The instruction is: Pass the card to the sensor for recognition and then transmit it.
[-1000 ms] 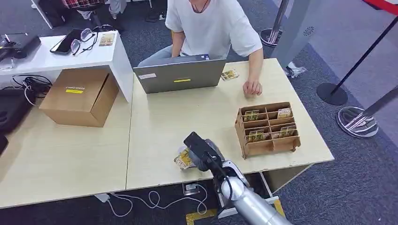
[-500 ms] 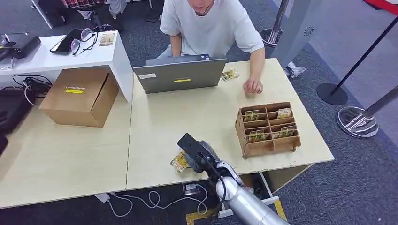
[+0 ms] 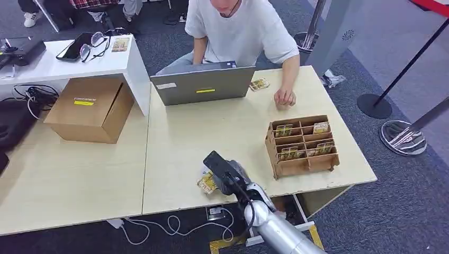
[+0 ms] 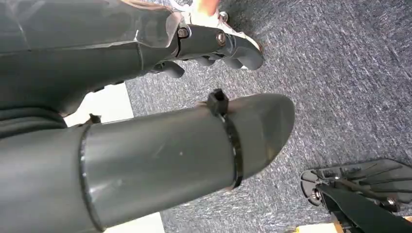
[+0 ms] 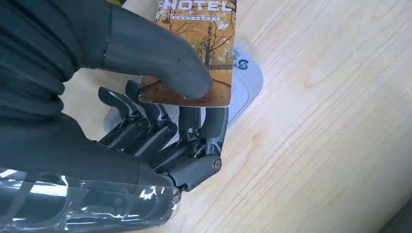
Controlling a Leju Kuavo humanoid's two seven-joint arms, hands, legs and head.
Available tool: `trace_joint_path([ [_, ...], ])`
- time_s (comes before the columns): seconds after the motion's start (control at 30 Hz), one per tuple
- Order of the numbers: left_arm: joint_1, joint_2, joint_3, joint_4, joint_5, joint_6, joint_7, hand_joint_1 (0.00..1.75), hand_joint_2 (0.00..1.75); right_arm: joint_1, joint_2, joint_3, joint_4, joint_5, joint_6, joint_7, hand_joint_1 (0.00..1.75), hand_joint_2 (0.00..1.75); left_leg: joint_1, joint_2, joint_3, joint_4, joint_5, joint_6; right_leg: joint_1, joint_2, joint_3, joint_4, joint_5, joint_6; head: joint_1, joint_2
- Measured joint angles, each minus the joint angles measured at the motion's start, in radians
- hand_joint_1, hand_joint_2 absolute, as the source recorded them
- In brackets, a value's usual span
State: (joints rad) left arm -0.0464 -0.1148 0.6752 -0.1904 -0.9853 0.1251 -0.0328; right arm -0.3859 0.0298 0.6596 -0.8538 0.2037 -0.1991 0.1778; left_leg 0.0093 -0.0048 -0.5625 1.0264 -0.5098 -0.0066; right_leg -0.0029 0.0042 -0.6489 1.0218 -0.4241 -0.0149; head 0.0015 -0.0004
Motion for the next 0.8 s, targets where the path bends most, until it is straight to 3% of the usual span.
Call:
trace_joint_path([
  [0.8, -0.012, 0.0, -0.001, 0.0, -0.014, -0.018, 0.021, 0.0, 0.0, -0.007, -0.011, -0.05, 0.021, 0.023, -0.001, -0.007, 1.75, 1.75, 0.0, 0.0, 0.0, 0.0, 0.0, 0.0, 0.0, 0.0, 0.0, 0.0, 0.0, 0.0, 0.0, 0.0],
])
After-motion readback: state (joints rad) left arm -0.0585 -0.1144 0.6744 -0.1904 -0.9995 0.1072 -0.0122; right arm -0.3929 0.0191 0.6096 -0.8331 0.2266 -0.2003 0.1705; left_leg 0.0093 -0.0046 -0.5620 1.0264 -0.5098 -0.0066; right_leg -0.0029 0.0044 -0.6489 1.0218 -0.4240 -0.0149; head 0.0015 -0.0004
